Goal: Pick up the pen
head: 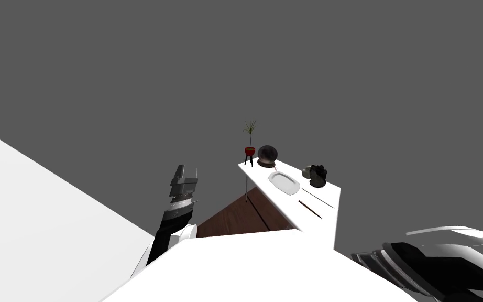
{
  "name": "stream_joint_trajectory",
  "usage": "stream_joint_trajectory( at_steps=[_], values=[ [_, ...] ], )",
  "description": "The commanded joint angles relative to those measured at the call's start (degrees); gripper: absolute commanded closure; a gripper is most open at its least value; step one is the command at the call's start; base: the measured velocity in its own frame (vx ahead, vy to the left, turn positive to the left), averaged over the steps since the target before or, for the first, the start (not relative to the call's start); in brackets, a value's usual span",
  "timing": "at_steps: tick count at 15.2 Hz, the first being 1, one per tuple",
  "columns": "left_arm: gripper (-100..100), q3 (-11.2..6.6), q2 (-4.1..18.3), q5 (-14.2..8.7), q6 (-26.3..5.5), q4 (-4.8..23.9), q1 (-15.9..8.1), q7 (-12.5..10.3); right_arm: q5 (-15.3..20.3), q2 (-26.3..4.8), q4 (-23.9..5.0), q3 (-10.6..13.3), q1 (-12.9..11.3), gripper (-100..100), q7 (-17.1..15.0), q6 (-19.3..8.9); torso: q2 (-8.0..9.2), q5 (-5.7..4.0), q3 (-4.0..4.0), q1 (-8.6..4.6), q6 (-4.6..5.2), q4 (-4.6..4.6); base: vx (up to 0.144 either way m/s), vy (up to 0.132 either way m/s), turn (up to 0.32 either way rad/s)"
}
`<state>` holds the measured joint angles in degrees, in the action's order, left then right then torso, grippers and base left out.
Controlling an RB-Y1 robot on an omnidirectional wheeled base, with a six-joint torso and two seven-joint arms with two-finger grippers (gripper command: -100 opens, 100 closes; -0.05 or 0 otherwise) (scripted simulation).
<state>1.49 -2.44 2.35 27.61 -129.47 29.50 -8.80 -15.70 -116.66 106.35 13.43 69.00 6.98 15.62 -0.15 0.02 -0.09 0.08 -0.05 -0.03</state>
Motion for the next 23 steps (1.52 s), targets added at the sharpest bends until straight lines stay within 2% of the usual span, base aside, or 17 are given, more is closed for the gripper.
stream_joint_trajectory(
  at_steps=[1,2,4,7,8,9,10,15,16,17,21,22,23],
  values=[
    [0,0.00,0.00,0.00,0.00,0.00,0.00,0.00,-0.09,-2.73,-0.51,0.51,0.35,-100,-0.38,-0.25,0.00,0.00,0.00,0.00,0.00,0.00,0.035,0.005,0.168],
    [0,0.00,0.00,0.00,0.00,0.00,0.00,0.00,-0.39,-4.10,-1.24,0.70,1.45,-100,-0.37,-0.49,-0.03,0.01,-0.02,0.00,0.01,-0.01,0.048,0.010,0.194],
    [0,0.00,0.00,0.00,0.00,0.00,0.01,0.00,-0.39,-6.00,-1.24,0.70,1.45,-100,-0.37,-0.49,-0.09,0.01,-0.05,0.02,0.01,-0.02,0.044,0.006,0.092],
    [0,0.00,0.00,0.00,0.00,0.00,0.01,0.00,-0.91,-10.38,-2.47,0.92,3.42,-100,-0.35,-0.89,-0.11,0.01,-0.07,0.02,0.01,-0.03,0.056,0.006,0.153],
    [0,0.00,0.00,0.00,0.00,0.00,0.00,0.00,-0.91,-11.81,-2.47,0.92,3.42,-100,-0.35,-0.89,-0.15,0.01,-0.09,0.03,-0.01,-0.04,0.060,0.012,0.138],
    [0,0.00,0.00,0.00,0.00,0.00,0.01,0.00,-0.91,-11.91,-2.47,0.92,3.42,-100,-0.35,-0.89,-0.16,0.01,-0.10,0.04,0.01,-0.04,0.039,0.010,0.043],
    [0,0.00,0.00,0.00,0.00,0.00,0.01,0.00,-1.14,-14.03,-2.96,0.96,4.27,-100,-0.33,-1.04,-0.11,0.01,-0.07,0.05,0.04,-0.03,0.048,0.011,0.112],
    [0,0.00,0.00,0.00,0.00,0.00,0.01,0.00,-1.53,-18.99,-3.70,0.90,5.71,-100,-0.29,-1.24,-0.20,0.01,-0.12,0.04,0.00,-0.04,0.067,0.005,0.139],
    [0,0.00,0.00,0.00,0.00,0.00,0.01,0.00,-1.69,-20.82,-3.95,0.83,6.29,-100,-0.27,-1.30,-0.20,0.01,-0.12,0.04,0.02,-0.05,0.066,0.007,0.110],
    [0,0.00,0.00,0.00,0.00,0.00,0.01,0.00,-1.69,-20.82,-3.95,0.83,6.29,-100,-0.27,-1.30,-0.19,0.01,-0.11,0.05,0.01,-0.04,0.063,0.009,0.108],
    [0,0.00,0.00,0.00,0.00,0.00,0.01,0.00,-2.07,-25.21,-4.44,0.51,7.66,-100,-0.21,-1.38,-0.25,0.02,-0.15,0.10,0.00,-0.06,0.081,0.010,0.151],
    [0,0.00,0.00,0.00,0.00,0.00,0.01,0.00,-1.96,-24.17,-4.33,0.68,7.29,-100,-0.18,-1.36,-0.26,0.02,-0.15,0.10,0.02,-0.06,0.050,0.002,0.046],
    [0,0.00,0.00,0.00,0.00,0.00,0.01,0.00,-2.14,-23.97,-4.06,-0.96,8.78,-100,-0.05,-2.48,-0.17,0.02,-0.10,0.07,0.06,-0.04,0.017,-0.012,0.024]
  ],
)
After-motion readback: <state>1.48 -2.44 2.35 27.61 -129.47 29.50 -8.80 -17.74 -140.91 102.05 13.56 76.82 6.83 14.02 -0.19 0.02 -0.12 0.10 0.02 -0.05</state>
